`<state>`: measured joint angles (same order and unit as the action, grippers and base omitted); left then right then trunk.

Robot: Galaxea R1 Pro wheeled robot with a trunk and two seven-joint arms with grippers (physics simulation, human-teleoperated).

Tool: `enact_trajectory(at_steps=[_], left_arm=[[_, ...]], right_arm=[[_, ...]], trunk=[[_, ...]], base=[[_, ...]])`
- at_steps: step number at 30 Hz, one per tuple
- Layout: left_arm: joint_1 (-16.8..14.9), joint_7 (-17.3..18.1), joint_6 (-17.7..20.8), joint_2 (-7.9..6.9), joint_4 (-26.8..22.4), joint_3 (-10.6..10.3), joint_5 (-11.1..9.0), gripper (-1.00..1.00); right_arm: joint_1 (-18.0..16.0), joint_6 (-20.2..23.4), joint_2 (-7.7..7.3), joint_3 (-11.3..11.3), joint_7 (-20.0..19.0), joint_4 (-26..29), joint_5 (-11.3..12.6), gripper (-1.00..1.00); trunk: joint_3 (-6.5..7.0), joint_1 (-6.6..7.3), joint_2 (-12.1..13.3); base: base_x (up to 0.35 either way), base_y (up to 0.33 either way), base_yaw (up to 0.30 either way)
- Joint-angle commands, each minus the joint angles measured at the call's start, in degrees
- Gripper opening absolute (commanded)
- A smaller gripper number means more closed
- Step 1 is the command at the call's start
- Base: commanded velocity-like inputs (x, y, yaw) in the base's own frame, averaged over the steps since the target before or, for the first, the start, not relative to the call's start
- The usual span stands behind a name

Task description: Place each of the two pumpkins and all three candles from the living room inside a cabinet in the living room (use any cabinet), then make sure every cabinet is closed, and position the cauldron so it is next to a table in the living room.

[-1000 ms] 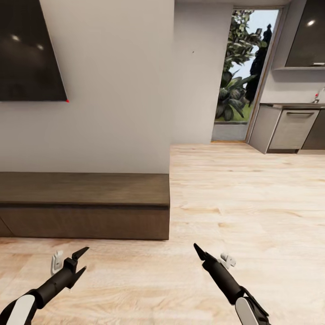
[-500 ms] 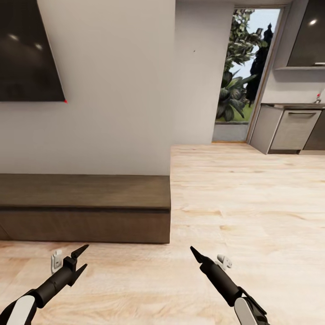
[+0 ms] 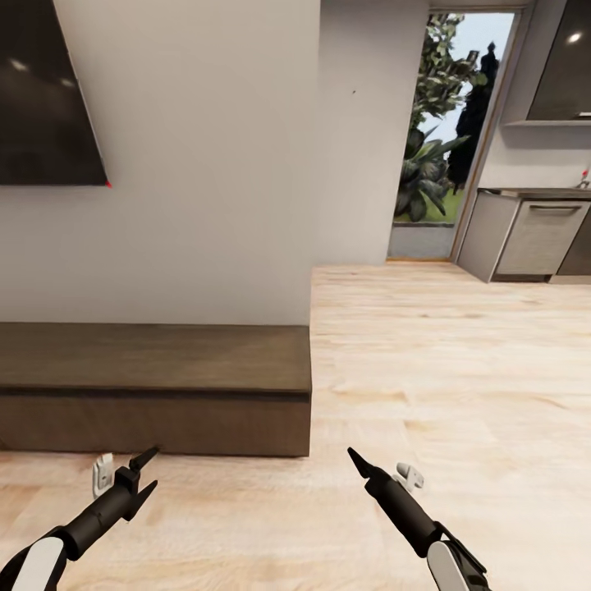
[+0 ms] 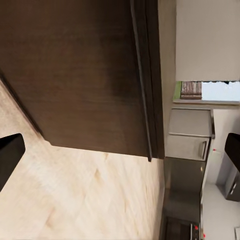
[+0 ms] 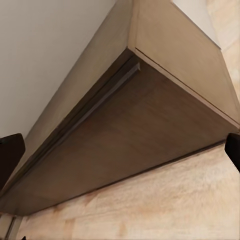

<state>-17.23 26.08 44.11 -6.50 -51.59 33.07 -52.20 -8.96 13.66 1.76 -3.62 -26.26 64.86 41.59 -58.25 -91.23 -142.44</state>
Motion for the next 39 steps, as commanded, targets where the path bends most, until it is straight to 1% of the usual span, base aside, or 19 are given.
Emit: enact_trajectory(at_steps=[1,6,11,21,30,39], left_arm=[[0.00,-0.02,-0.03,0.00,0.00,-0.01,0.00,1.00],[0.00,-0.07,-0.07,0.00,0.00,-0.01,0.02,1.00],[0.00,-0.42,-0.08,0.00,0.00,-0.02,0.08,1.00],[0.00,-0.58,-0.08,0.00,0.00,-0.02,0.09,1.00],[0.00,-0.59,-0.37,0.08,0.00,-0.02,0.33,1.00],[0.00,-0.59,-0.42,0.09,0.00,-0.02,0.35,1.00]], right_arm=[[0.00,-0.01,0.00,0.00,-0.04,0.00,-0.01,1.00],[0.00,-0.10,0.00,0.01,-0.10,0.00,-0.02,1.00],[0.00,-0.12,0.00,0.01,-0.11,0.00,-0.02,1.00],[0.00,-0.20,0.00,0.12,-0.11,0.00,-0.05,1.00],[0.00,-0.21,0.00,0.27,-0.23,0.00,-0.07,1.00],[0.00,-0.21,0.00,0.28,-0.28,0.00,-0.11,1.00]], trunk=[[0.00,0.00,0.00],[0.00,0.00,0.00],[0.00,0.00,0.00],[0.00,0.00,0.00],[0.00,0.00,0.00],[0.00,0.00,0.00]], base=[[0.235,0.000,0.000],[0.086,-0.018,0.000],[0.057,-0.206,0.000],[0.043,-0.073,0.000],[0.190,-0.017,0.000],[0.106,-0.104,0.000]])
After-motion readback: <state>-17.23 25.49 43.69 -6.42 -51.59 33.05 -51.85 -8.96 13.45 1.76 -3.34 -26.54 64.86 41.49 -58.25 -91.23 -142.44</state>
